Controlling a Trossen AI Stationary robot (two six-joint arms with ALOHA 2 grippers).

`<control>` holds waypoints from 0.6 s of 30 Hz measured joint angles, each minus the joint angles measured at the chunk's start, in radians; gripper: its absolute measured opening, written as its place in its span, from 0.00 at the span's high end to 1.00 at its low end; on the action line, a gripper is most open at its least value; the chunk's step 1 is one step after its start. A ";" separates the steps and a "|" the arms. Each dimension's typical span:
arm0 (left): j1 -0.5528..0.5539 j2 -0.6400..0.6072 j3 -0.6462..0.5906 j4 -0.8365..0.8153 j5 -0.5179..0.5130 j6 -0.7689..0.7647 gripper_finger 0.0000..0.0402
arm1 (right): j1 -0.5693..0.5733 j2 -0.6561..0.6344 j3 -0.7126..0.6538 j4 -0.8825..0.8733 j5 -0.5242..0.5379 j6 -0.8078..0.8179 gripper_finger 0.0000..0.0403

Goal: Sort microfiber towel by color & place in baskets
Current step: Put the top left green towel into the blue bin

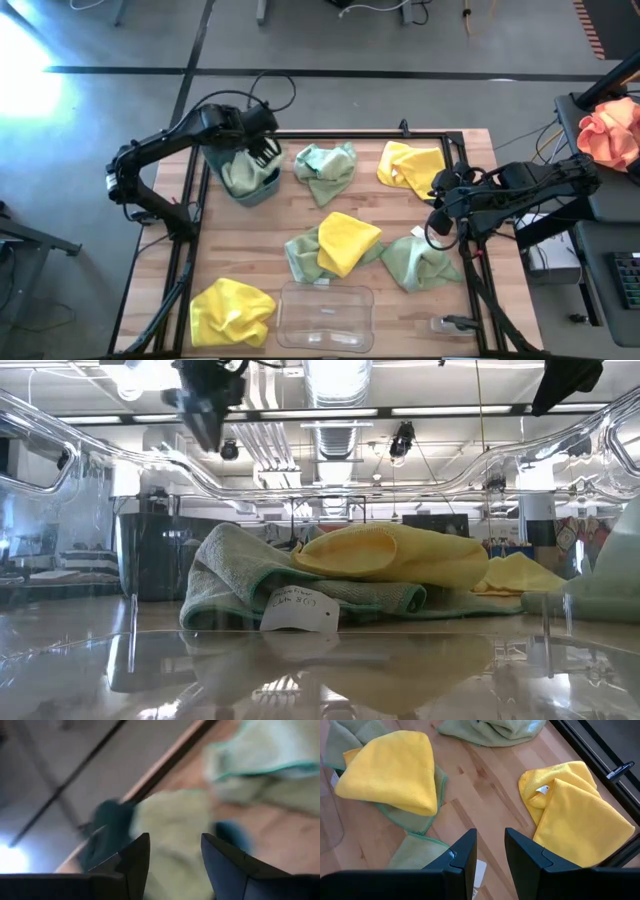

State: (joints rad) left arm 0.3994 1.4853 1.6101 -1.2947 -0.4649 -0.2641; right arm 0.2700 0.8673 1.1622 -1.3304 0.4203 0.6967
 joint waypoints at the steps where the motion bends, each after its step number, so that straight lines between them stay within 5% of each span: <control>1: -0.005 0.000 -0.021 0.050 0.033 0.018 0.60 | 0.000 0.000 0.000 0.000 0.000 0.000 0.77; 11: -0.014 0.050 -0.299 0.399 0.196 0.085 0.60 | 0.000 0.000 0.000 0.000 0.000 0.000 0.77; 18: -0.017 0.137 -0.279 0.662 0.415 0.118 0.60 | 0.000 0.000 0.000 0.003 0.022 0.000 0.77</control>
State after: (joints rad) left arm 0.3824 1.6222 1.3307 -0.6323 -0.0504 -0.1462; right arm 0.2699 0.8677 1.1622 -1.3270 0.4419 0.6968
